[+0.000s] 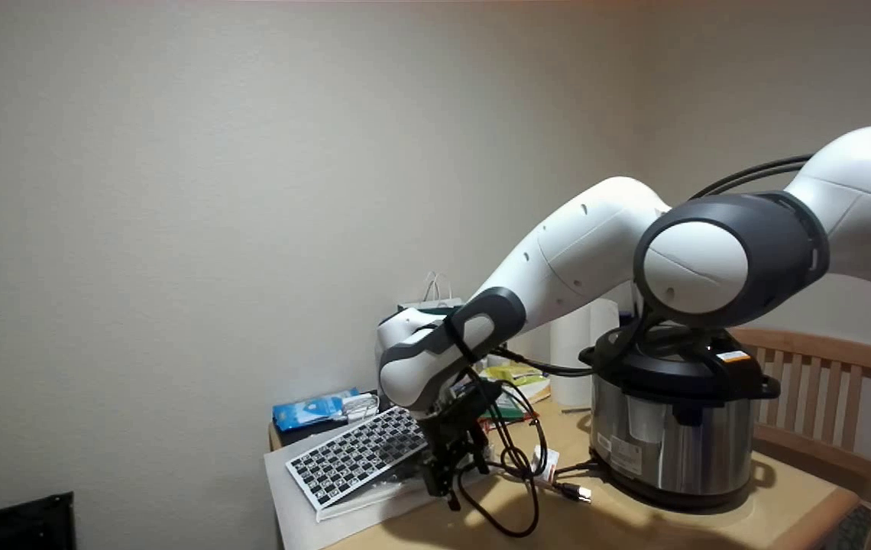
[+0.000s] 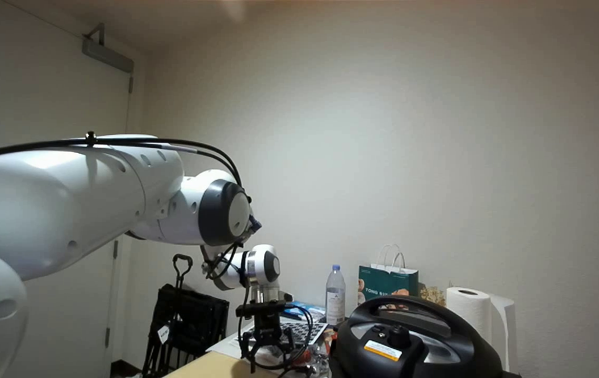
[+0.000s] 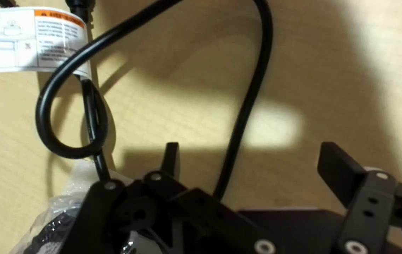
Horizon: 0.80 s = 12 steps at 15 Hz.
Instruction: Extend the power cord of the appliance on the table
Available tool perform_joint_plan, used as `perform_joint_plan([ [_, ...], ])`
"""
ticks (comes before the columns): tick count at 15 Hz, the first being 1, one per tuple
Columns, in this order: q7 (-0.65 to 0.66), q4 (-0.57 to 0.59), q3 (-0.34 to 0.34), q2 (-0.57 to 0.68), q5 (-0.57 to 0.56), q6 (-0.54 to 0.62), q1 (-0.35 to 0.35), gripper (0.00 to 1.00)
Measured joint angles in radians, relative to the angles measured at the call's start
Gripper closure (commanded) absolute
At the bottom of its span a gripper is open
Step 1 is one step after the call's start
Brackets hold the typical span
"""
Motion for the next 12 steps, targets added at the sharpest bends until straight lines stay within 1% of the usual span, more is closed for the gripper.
perform_joint_plan([
  [3,-0.015,0.006,0.006,0.005,0.032,0.000,-0.026,0.00],
  [6,-0.015,0.018,-0.012,0.018,0.032,-0.001,-0.011,0.01],
  [7,-0.015,0.026,-0.016,0.028,0.032,-0.001,-0.007,0.18],
  [8,-0.015,0.037,-0.020,0.040,0.032,-0.003,-0.003,0.26],
  [12,-0.015,0.082,-0.021,0.082,0.034,-0.016,0.004,0.49],
])
